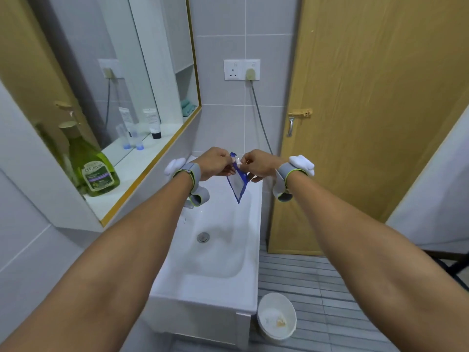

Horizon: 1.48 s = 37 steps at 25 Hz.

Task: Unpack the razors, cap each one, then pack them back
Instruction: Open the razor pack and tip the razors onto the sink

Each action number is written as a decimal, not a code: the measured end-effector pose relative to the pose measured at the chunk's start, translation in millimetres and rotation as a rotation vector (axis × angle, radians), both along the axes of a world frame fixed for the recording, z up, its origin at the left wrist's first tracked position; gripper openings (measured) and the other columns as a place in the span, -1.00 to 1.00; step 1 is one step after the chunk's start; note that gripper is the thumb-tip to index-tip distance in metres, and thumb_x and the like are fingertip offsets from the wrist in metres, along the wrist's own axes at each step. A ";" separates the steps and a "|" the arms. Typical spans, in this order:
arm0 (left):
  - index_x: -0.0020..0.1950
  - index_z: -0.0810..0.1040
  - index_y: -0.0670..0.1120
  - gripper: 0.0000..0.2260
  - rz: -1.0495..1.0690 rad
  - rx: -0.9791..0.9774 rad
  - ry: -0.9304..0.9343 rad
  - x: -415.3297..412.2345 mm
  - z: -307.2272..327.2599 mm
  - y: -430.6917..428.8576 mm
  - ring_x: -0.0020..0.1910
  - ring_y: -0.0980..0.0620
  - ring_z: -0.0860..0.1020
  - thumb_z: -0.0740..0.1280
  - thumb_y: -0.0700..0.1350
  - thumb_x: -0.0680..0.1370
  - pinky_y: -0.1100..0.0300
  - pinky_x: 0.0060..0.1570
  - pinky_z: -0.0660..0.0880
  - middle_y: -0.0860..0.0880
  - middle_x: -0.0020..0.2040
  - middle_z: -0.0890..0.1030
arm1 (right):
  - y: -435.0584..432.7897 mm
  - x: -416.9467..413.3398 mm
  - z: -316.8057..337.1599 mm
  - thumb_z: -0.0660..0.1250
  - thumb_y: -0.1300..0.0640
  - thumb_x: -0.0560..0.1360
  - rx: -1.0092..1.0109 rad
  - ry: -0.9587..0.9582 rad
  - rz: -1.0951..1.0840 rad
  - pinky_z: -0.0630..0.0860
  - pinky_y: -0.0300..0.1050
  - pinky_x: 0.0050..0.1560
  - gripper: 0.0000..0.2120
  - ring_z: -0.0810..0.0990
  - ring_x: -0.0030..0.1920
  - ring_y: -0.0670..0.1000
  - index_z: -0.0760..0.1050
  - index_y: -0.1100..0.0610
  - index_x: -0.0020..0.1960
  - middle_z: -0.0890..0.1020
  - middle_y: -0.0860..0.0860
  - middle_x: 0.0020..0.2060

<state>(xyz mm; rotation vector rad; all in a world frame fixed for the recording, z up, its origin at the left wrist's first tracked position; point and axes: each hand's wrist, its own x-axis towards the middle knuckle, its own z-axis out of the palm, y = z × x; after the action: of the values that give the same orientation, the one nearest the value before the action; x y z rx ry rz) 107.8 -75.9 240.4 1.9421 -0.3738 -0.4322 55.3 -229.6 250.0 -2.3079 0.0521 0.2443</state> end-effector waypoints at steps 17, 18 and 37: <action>-0.40 0.38 -0.11 -0.71 -0.089 0.386 -0.162 23.7 22.7 11.0 -0.41 -0.06 0.33 0.25 -0.10 0.53 0.22 -0.40 0.30 -0.13 -0.40 0.44 | 13.9 23.0 -5.5 0.19 0.25 0.48 -0.404 -0.313 -0.094 0.27 -0.12 -0.20 -0.90 0.49 -0.08 0.22 0.33 0.13 -0.21 0.55 0.22 -0.10; -0.38 0.39 -0.12 -0.73 -0.097 0.413 -0.157 25.6 21.0 13.4 -0.41 -0.06 0.34 0.24 -0.11 0.52 0.22 -0.39 0.32 -0.13 -0.39 0.45 | 14.8 25.9 -7.1 0.20 0.26 0.46 -0.417 -0.308 -0.124 0.29 -0.12 -0.20 -0.93 0.53 -0.03 0.24 0.37 0.13 -0.18 0.58 0.24 -0.05; 0.42 0.23 0.00 -0.10 0.152 0.536 -0.787 42.1 -26.4 14.6 0.22 -0.16 0.42 0.54 0.09 0.16 -0.14 0.13 0.48 -0.06 0.29 0.38 | -5.8 51.6 24.4 0.31 0.33 0.39 -0.080 -0.446 -0.198 0.63 -0.09 -0.30 -0.89 0.64 -0.35 0.16 0.44 0.15 -0.19 0.62 0.17 -0.30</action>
<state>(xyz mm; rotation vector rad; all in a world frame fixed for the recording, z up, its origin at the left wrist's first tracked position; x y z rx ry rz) 149.9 -61.4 214.0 2.6013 -0.6467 0.4046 106.9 -235.4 274.3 -2.3647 0.0647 -0.3789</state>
